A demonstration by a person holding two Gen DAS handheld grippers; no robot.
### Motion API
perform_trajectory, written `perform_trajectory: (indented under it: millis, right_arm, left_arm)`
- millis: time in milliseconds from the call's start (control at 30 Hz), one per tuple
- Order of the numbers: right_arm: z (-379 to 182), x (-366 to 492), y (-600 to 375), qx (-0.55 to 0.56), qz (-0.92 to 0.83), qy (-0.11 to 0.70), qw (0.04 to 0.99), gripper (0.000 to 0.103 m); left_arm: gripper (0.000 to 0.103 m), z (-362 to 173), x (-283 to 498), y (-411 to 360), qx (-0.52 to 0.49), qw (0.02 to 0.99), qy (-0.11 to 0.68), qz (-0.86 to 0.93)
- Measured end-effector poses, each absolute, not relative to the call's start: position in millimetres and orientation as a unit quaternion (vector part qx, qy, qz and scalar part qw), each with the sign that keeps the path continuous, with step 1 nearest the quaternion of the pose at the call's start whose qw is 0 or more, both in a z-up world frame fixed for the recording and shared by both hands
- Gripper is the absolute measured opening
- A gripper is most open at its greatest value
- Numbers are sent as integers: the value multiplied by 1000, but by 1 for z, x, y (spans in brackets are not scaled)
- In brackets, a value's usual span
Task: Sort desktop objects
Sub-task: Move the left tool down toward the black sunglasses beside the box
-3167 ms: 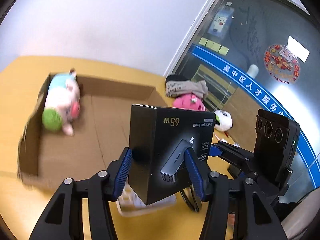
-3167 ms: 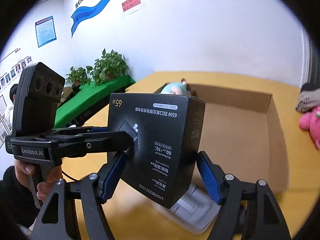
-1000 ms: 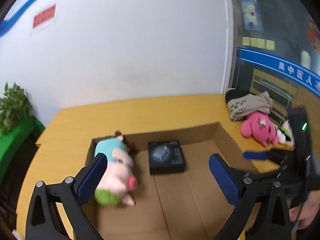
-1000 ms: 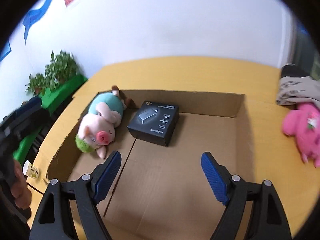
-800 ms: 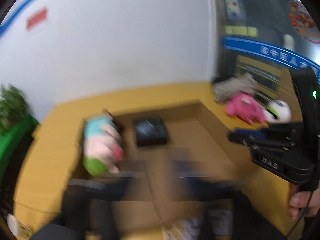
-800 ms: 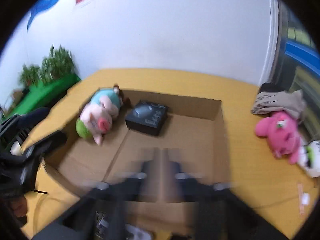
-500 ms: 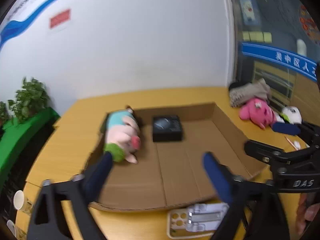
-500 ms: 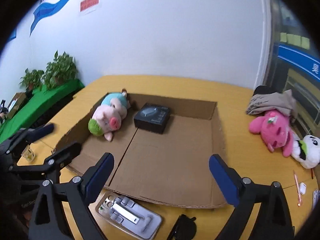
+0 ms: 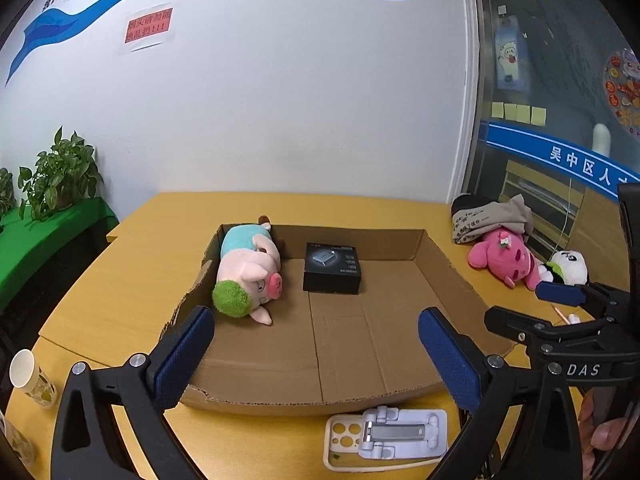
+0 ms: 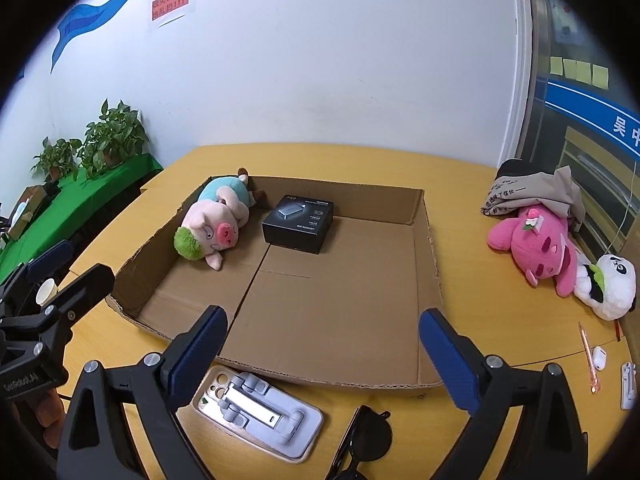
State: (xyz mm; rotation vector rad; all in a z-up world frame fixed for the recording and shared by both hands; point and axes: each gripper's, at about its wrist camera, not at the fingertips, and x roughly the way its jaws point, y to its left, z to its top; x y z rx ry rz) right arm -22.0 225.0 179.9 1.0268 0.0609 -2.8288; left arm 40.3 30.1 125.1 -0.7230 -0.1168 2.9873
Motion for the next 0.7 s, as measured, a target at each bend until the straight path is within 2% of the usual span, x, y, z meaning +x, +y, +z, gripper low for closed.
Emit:
perform_trajectory:
  millis: [700]
  right_arm:
    - [143,-38,224,385,-920,1,76,97]
  left_arm:
    - [103,76,41,9,-299,27,-56,952]
